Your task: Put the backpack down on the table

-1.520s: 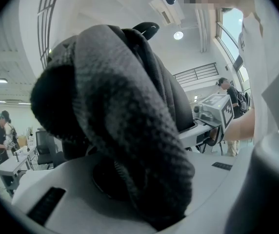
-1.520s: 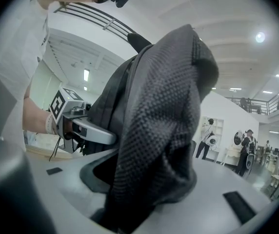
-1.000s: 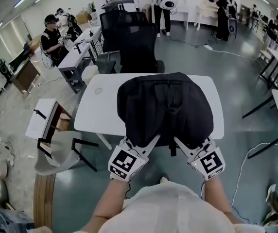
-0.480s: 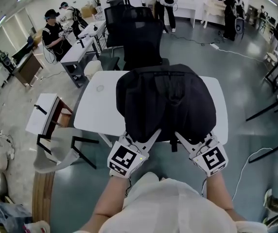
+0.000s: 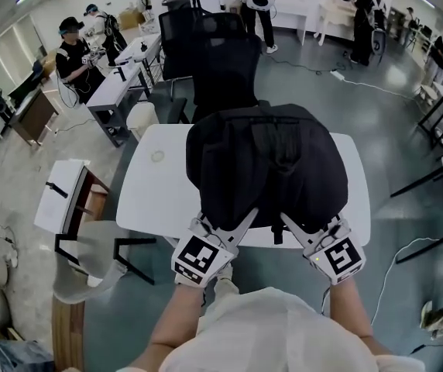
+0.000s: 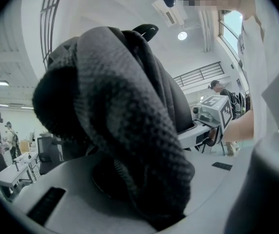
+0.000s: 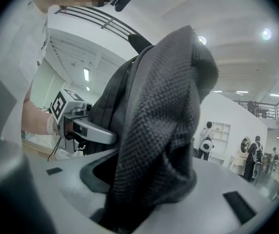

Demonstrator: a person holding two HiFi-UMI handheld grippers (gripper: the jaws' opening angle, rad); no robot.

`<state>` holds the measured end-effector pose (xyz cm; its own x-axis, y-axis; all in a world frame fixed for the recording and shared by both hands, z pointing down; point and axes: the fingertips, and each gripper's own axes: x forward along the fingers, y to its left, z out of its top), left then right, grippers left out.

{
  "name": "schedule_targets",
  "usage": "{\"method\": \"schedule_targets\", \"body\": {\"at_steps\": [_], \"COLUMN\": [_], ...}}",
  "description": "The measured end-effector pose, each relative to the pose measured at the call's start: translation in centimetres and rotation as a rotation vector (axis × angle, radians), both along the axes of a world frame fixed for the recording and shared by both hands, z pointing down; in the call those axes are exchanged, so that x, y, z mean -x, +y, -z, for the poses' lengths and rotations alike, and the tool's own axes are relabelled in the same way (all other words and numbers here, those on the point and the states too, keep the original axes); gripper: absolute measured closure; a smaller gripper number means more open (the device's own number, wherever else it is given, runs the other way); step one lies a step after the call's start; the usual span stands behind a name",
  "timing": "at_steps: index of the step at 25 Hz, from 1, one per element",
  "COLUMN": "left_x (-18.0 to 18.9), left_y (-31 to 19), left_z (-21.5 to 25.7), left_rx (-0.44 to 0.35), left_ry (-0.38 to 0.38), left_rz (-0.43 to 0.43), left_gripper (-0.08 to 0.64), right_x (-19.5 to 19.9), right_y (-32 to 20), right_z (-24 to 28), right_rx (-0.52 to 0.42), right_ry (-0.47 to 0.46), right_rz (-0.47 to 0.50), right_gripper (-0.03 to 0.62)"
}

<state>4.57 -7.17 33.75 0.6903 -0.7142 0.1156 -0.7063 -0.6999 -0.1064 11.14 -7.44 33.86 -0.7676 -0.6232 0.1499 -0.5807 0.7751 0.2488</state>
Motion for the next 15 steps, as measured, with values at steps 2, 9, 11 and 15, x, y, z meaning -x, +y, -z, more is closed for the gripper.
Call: {"method": "schedule_targets", "body": {"at_steps": [2, 9, 11, 15], "left_x": [1.3, 5.8, 6.5, 8.0], "left_y": [-2.1, -8.9, -10.7, -14.3], "left_z": [0.6, 0.9, 1.1, 1.6], "left_rx": [-0.004, -0.039, -0.045, -0.056], "left_ry": [0.003, 0.002, 0.001, 0.0], "left_rz": [-0.015, -0.047, -0.054, -0.069], "left_gripper": [0.453, 0.453, 0.453, 0.453], "right_x": [1.2, 5.6, 6.4, 7.9], "right_y": [-2.0, -8.6, -10.3, -13.8], "right_z": [0.6, 0.9, 1.0, 1.4], "right_rx": [-0.002, -0.035, -0.057, -0.066], "right_ry": [0.003, 0.008, 0.012, 0.016], "right_rz": [-0.018, -0.042, -0.042, -0.064], "right_gripper": [0.387, 0.387, 0.387, 0.387]}}
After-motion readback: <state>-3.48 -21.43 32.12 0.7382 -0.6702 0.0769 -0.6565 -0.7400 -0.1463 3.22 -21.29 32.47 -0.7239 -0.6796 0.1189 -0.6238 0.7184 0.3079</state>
